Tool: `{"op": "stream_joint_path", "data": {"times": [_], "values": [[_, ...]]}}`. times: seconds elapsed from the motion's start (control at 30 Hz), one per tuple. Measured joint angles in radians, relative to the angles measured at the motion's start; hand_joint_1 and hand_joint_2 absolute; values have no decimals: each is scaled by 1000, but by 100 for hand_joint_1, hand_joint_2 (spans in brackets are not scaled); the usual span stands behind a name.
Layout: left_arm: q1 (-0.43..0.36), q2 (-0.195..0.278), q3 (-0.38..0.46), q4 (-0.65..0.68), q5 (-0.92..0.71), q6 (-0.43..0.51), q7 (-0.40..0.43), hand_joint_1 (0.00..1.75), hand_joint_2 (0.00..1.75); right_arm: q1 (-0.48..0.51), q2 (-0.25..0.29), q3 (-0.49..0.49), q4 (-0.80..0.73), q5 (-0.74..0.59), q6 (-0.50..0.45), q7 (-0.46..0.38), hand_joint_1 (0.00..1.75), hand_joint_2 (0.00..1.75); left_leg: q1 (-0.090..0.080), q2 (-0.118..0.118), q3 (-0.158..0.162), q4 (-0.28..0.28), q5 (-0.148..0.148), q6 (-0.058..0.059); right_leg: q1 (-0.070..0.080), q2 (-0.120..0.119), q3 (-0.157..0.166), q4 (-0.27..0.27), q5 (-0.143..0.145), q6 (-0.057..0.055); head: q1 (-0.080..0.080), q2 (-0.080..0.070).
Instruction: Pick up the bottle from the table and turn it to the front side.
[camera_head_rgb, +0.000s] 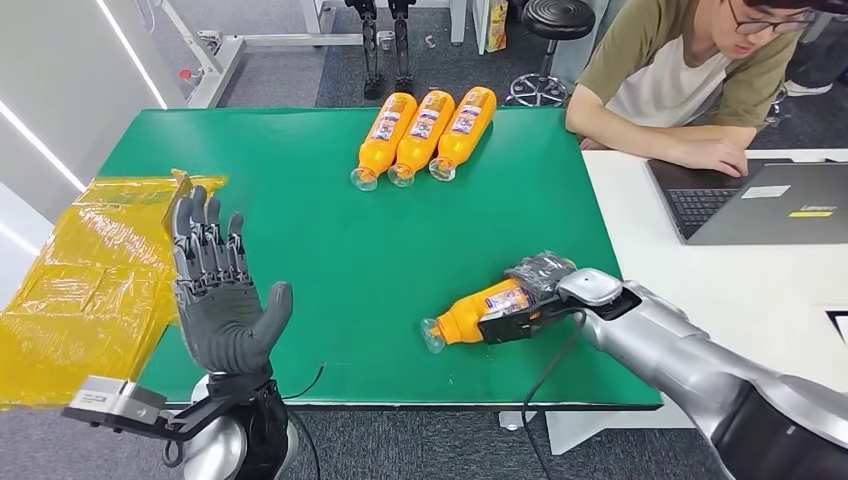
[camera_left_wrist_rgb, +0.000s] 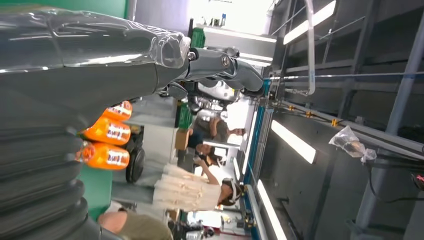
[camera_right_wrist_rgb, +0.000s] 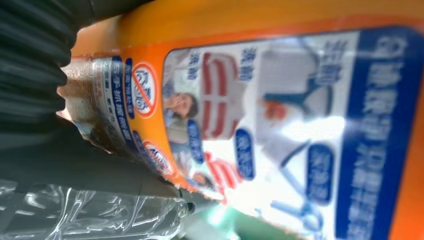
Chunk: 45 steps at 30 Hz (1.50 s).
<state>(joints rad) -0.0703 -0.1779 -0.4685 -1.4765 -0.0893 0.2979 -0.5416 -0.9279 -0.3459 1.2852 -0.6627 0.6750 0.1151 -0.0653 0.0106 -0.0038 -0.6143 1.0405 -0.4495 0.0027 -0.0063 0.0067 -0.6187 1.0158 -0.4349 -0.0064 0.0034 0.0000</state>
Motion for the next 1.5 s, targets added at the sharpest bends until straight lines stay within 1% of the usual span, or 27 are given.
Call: {"op": "stream_joint_path", "data": {"times": [0.1, 0.17, 0.27, 0.33, 0.4, 0.5, 0.53, 0.6, 0.67, 0.73, 0.8, 0.9, 1.0, 1.13, 1.27, 1.33, 1.5], "values": [[7, 2, 0, -7, 0, -5, -2, 0, 175, 68, 8, -86, -50, 23, -111, 14, 175, 175, 0, 0, 0, 0, 0, 0, 0, 0, 0, 0, 0, 0, 0, 0], [15, 4, 0, -10, -6, -5, 1, 0, 175, 130, 20, -164, -103, 23, -197, 14, 175, 175, 0, 0, 0, -1, 0, 0, 0, 0, 0, 0, -1, 0, 0, 0], [24, 6, 0, -12, -19, -5, 17, 0, 175, 245, 59, -314, -201, -3, -365, -3, 175, 175, 0, -1, -1, -1, -1, -1, 0, -1, -1, 0, -2, 0, 0, 0], [27, 6, 0, -11, -25, -5, 26, 0, 175, 312, 96, -409, -262, -20, -449, -19, 175, 175, 0, -1, -1, -2, -1, -1, 0, -1, -1, 0, -3, -1, 0, 0], [28, 5, 0, -7, -32, -5, 40, 0, 175, 381, 141, -494, -322, -65, -549, -67, 175, 175, 0, -3, -1, -2, -1, -1, 1, -2, -1, 0, -5, 0, 0, 0], [26, 2, 0, 12, -40, -21, 85, 0, 175, 473, 214, -598, -404, -174, -715, -178, 175, 175, 0, -5, -1, -2, -1, -1, 0, -4, -1, 0, -5, 0, 0, 0], [23, 1, -1, 23, -44, -33, 102, 0, 175, 496, 236, -622, -426, -207, -747, -210, 175, 175, 0, -5, -1, -2, -1, -1, 0, -3, -1, 0, -5, 0, 0, 0], [11, -1, -4, 50, -53, -60, 129, 0, 175, 538, 275, -654, -464, -258, -776, -257, 175, 175, 0, -5, -1, -2, -1, -1, 0, -3, -1, 0, -5, 0, 0, 0], [-5, -2, -11, 81, -56, -90, 143, 0, 175, 576, 308, -667, -502, -283, -779, -279, 175, 175, 0, -4, -1, -2, -1, -1, 0, -3, -1, 0, -5, 0, 0, 0], [-19, -2, -20, 110, -54, -118, 147, 0, 175, 609, 339, -668, -538, -285, -774, -281, 175, 175, 0, -4, -1, -2, -1, -1, 0, -3, -2, 0, -5, 0, 0, 0], [-31, -2, -30, 133, -48, -146, 147, 0, 175, 632, 362, -668, -567, -267, -757, -263, 175, 175, 0, -4, -1, -2, -1, -1, 0, -3, -2, 0, -5, 0, 0, 0], [-47, -2, -42, 155, -36, -187, 147, 0, 175, 649, 381, -666, -602, -225, -716, -223, 175, 175, 0, -3, -1, -2, -1, -1, 0, -2, -2, 0, -5, 0, 0, 0], [-57, -1, -51, 168, -27, -209, 145, 0, 175, 659, 390, -663, -626, -215, -687, -208, 174, 175, 0, -3, -1, -2, -1, -1, 0, -2, -2, 0, -5, 0, 0, 0], [-68, -1, -52, 180, -4, -251, 144, 0, 175, 668, 392, -662, -651, -196, -612, -190, 174, 175, 0, -3, -1, -2, -1, -1, 0, -2, -2, 0, -5, 0, 0, 0], [-86, 0, -52, 194, 0, -263, 143, 0, 175, 673, 392, -661, -668, -163, -562, -181, 169, 175, 0, -3, -1, -2, -1, -1, 0, -2, -2, 0, -5, 0, 0, 0], [-94, 1, -52, 203, 2, -268, 140, 0, 175, 671, 392, -660, -671, -139, -512, -169, 169, 175, 0, -3, -1, -2, -1, -1, 0, -2, -2, 0, -5, 0, 0, 0], [-113, 7, -52, 218, 8, -276, 127, 0, 175, 644, 391, -648, -660, -56, -349, -121, 173, 175, 0, -3, -1, -2, -1, -1, 0, -2, -2, 0, -5, 0, 0, 0]]}}
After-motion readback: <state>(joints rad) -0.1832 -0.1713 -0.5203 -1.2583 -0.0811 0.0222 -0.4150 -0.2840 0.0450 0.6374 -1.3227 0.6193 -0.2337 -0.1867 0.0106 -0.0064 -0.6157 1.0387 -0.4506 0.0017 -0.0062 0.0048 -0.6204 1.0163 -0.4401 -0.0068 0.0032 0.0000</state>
